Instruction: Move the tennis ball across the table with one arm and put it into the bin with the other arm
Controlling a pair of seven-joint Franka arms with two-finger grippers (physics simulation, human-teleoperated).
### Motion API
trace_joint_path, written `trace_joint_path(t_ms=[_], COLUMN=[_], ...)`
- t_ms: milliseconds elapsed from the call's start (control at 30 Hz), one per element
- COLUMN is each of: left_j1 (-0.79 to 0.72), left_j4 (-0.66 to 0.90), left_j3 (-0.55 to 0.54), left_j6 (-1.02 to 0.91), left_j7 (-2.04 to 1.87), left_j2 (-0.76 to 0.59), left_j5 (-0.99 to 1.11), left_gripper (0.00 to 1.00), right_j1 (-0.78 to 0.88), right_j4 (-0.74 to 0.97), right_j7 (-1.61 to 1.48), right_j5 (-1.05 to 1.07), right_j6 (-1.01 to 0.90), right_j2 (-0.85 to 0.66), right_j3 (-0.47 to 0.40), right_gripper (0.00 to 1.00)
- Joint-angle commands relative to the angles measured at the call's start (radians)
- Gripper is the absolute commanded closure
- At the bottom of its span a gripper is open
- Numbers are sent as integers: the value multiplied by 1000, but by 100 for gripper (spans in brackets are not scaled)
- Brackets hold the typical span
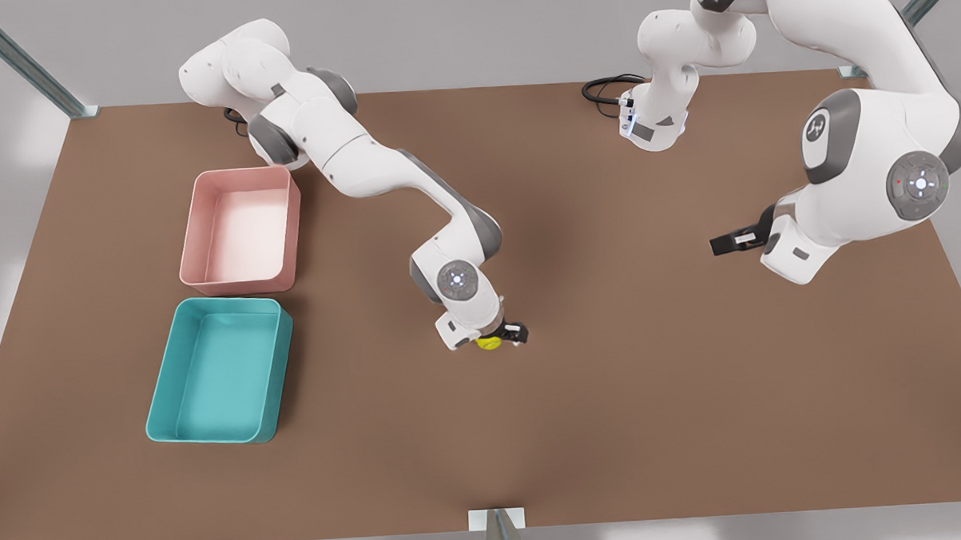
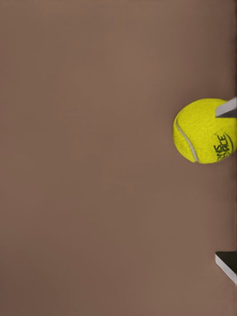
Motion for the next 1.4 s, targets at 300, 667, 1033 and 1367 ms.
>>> trace_joint_path(t_ms=[300,667,1033,1367], left_j1=[-2,-2,-2,1], left_j4=[0,-1,-3,-3], left_j3=[0,0,0,0], left_j6=[-4,-13,-15,-16], left_j7=[-48,-49,-48,-46], left_j2=[-1,6,7,19], left_j5=[1,1,-1,-1], left_gripper=[0,0,0,0], right_j1=[6,16,21,10], right_j4=[-28,-27,-27,-27], right_j7=[47,23,11,-20], right_j5=[-9,-10,-10,5], right_j6=[-21,22,45,43], right_j2=[34,79,105,96], right_j3=[0,-5,-6,0], right_gripper=[0,0,0,28])
